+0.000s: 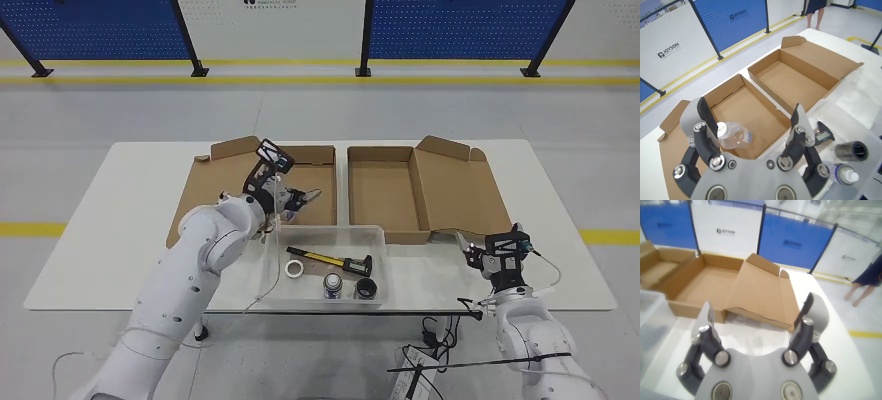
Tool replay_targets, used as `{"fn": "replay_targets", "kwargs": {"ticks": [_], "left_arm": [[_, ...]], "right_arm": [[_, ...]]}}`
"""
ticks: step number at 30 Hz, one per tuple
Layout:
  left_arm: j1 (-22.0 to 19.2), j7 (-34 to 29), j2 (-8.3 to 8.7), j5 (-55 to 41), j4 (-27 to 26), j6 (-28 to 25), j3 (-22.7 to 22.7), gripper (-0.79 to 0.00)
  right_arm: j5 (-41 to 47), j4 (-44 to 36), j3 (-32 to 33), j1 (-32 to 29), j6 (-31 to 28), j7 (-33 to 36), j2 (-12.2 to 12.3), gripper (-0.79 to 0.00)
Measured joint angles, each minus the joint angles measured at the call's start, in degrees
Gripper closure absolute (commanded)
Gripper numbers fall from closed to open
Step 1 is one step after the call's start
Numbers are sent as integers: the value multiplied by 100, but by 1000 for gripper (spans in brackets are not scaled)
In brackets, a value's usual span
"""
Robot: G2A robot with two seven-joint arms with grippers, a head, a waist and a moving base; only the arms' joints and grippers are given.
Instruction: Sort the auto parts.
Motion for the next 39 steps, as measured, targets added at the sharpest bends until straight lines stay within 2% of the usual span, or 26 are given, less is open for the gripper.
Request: {"fn": "replay_targets", "kwargs": {"ticks": [8, 14, 21, 24, 30, 35, 39], "left_arm": [[596, -554, 96, -342, -1168, -459, -242, -785], [1319, -1111, 188, -890, -1938, -787, -416, -785], [2134, -1744, 285, -1582, -2554, -976, -484, -785], [2402, -1893, 319, -1865, -2672, -991, -511, -785], [2650, -2152, 375, -2115, -2764, -1053, -474, -785], [2631, -2096, 407, -1926, -2657, -1088, -486, -785], [2432, -1854, 397, -1708, -2427, -1049, -358, -785]], "right_arm": [[0, 0, 0, 0, 0, 0, 0, -785], [0, 0, 0, 0, 0, 0, 0, -785], [0, 0, 0, 0, 0, 0, 0, -785], [0, 0, 0, 0, 0, 0, 0, -785], [0, 0, 0, 0, 0, 0, 0, -785], [0, 0, 0, 0, 0, 0, 0, -785], [0, 0, 0, 0, 0, 0, 0, -785]]}}
